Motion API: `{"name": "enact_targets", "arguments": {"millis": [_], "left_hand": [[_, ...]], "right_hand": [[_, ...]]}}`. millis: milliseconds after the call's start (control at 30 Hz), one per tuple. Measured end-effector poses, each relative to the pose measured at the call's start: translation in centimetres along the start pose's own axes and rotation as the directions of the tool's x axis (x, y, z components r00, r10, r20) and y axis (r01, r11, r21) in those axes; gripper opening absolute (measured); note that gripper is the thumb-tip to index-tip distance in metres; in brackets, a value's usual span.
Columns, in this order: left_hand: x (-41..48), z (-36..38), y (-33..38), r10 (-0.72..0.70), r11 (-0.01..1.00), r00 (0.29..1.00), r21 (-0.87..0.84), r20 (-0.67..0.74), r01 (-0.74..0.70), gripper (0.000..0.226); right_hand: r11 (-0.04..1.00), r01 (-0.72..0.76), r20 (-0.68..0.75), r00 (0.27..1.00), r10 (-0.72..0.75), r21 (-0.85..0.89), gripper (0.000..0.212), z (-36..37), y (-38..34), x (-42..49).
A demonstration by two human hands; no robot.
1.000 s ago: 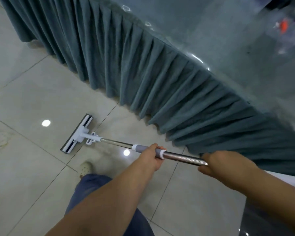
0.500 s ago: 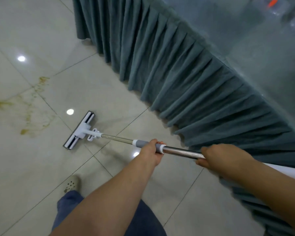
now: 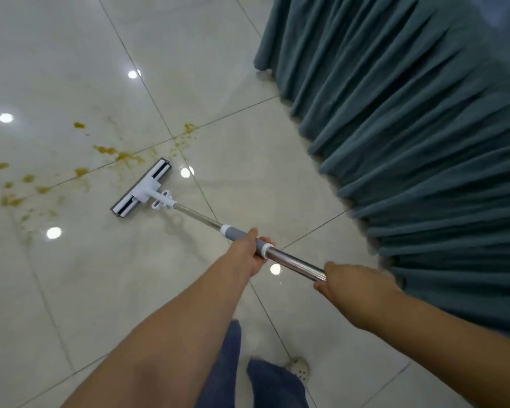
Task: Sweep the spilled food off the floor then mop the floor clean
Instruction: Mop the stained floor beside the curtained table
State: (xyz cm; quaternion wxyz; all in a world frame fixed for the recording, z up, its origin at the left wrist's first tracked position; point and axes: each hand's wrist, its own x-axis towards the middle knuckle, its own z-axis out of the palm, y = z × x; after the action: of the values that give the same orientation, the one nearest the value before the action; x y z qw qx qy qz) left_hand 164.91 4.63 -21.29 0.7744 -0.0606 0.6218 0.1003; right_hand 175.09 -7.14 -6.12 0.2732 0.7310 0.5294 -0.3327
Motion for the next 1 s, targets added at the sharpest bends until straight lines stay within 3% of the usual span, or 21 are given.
{"name": "enact_targets", "arguments": {"millis": [133, 300, 400, 667, 1000], "left_hand": [[0.8, -5.7, 8.5, 0.1, 0.993, 0.992, 0.062, -0.071, -0.096, 0.023], [1.6, -10.9, 15.6, 0.212, 0.974, 0.966, 0.115, -0.147, -0.196, 0.025], [1.8, -11.9, 16.2, 0.219, 0.968, 0.963, 0.16, -0.158, -0.193, 0.025], [1.2, -7.9, 8.0, 0.105, 0.967, 0.987, 0.246, -0.12, -0.073, 0.02], [-4.2, -0.6, -11.1, -0.07, 0.906, 0.992, 0.408, -0.107, 0.108, 0.029]], "right_hand": [[0.994, 0.022, 0.038, 0.999, -0.027, 0.104, 0.029, -1.7, -9.1, 4.9], [0.96, 0.13, 0.112, 0.98, -0.162, 0.25, 0.022, -3.8, -17.0, 8.5], [0.879, -0.023, 0.189, 0.979, -0.077, 0.476, 0.02, -3.6, -17.9, 8.9], [0.866, -0.106, 0.147, 0.988, 0.039, 0.489, 0.025, 0.6, -10.7, 4.0], [0.831, -0.253, 0.207, 0.964, 0.17, 0.496, 0.024, 8.5, 2.4, -10.4]]}}
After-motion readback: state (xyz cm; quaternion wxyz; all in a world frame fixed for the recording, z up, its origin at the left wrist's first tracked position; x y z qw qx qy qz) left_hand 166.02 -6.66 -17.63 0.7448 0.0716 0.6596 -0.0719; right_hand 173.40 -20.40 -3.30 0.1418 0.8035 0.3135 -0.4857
